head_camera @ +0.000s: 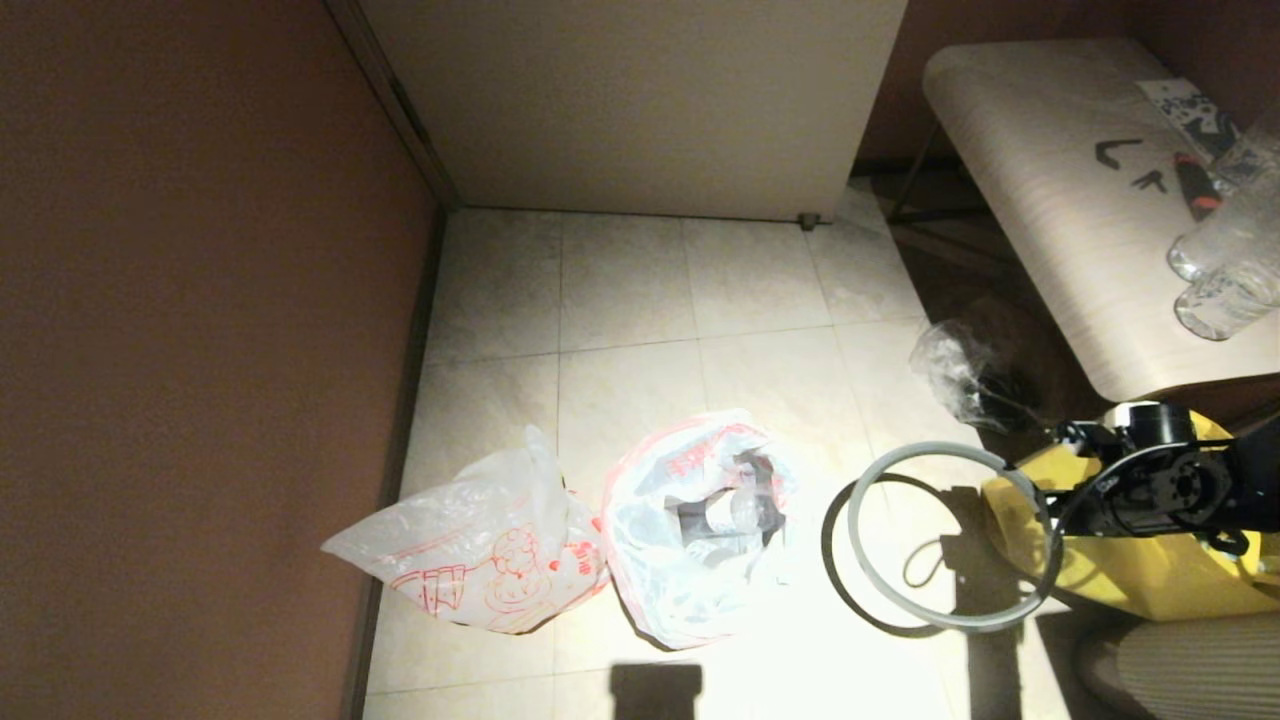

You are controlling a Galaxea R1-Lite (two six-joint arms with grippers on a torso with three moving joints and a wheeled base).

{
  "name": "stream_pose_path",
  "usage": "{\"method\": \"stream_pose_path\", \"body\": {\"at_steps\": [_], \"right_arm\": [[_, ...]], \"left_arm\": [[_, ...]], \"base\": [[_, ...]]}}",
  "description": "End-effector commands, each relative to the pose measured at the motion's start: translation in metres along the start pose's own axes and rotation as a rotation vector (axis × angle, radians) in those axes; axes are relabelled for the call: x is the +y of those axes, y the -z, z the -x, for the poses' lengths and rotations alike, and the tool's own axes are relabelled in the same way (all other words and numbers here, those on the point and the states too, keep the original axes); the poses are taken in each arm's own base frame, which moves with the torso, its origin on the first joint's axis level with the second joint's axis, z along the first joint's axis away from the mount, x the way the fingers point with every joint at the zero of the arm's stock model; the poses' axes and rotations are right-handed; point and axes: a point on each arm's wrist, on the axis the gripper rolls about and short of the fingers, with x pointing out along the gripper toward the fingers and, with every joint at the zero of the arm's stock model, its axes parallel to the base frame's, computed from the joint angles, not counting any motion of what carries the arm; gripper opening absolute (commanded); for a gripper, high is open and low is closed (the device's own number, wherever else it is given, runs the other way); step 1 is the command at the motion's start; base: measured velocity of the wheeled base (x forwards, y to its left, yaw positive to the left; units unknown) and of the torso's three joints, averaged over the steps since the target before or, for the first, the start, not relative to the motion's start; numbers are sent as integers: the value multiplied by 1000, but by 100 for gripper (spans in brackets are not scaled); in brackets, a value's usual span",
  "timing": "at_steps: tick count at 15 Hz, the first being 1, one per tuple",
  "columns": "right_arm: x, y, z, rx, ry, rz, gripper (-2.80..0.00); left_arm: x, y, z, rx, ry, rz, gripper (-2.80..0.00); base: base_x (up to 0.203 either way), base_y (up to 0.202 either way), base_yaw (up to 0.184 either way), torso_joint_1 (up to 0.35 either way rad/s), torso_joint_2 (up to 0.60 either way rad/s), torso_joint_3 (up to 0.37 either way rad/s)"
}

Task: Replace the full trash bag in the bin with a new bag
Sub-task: Place the trash can ring on the floor

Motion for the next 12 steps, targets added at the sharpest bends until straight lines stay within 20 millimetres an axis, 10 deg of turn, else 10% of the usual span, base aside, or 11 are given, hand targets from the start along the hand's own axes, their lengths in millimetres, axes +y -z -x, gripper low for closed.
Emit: {"method": "stream_pose_path", "body": {"at_steps": [1, 12], "right_arm": [[-4, 22, -25, 54, -2, 6, -280], [30, 82, -86, 161, -68, 98, -280]], "left_arm": [[0, 1, 0, 3, 1, 0, -280], [0, 1, 0, 3, 0, 0, -280]], "base": [[0, 0, 0, 0, 0, 0], [0, 0, 0, 0, 0, 0]]}}
